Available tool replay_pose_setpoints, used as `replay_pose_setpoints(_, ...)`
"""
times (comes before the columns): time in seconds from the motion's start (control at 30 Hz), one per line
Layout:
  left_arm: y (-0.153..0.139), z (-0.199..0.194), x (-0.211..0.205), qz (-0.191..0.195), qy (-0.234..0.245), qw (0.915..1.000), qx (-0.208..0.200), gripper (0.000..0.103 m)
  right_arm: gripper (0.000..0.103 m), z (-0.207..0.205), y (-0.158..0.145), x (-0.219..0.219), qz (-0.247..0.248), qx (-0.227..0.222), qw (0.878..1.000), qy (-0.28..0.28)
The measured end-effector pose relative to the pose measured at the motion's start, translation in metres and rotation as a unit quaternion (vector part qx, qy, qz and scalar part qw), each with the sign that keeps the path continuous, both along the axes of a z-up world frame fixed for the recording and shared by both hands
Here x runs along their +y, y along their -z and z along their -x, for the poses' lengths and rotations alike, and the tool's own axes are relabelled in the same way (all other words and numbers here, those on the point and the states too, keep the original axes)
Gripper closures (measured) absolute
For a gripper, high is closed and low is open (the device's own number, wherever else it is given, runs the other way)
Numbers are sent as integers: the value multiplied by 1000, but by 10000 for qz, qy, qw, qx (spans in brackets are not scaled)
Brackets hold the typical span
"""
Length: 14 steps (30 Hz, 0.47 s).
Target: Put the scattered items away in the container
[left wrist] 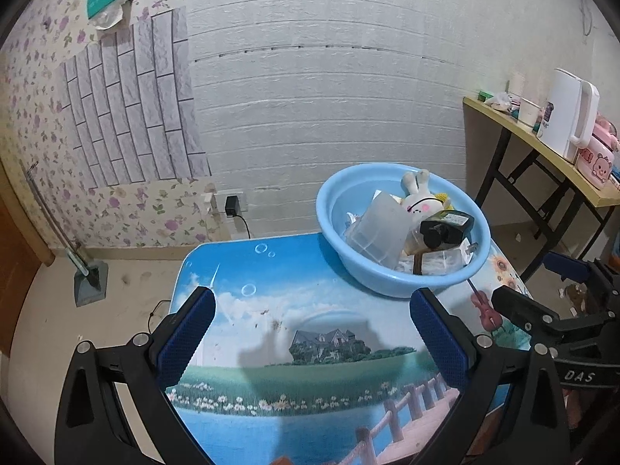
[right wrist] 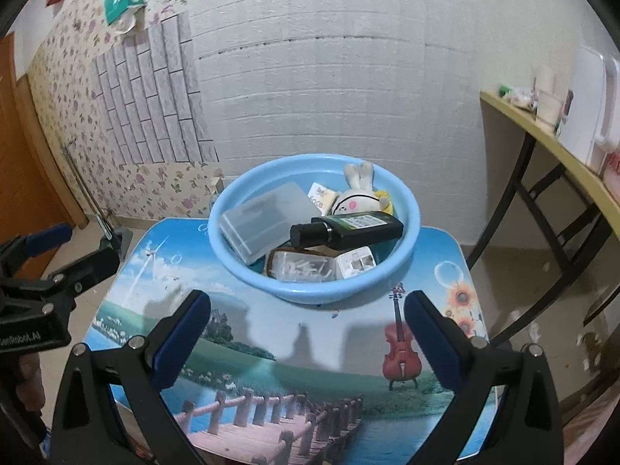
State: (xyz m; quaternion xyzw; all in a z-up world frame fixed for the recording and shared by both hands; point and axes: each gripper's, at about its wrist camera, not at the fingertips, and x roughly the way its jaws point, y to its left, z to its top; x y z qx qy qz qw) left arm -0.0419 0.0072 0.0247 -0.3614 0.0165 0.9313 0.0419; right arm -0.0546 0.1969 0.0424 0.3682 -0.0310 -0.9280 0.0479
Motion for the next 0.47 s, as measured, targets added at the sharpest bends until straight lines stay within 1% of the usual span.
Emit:
replay_pose_setpoints(0.17,3,-12,-2,-71,-66,10000,-6,2,1,-12,1,0,35,15,10000,-69)
replay_pose_setpoints(0.33,6,-27,-2,-8,-165,9998,67,2,1,-20,3,1,44,19,10000,-80)
replay_pose_setpoints(0.47,5,-37,-2,93,-200,9997,115,2,1,-33,6,2,93,41,9999,-73)
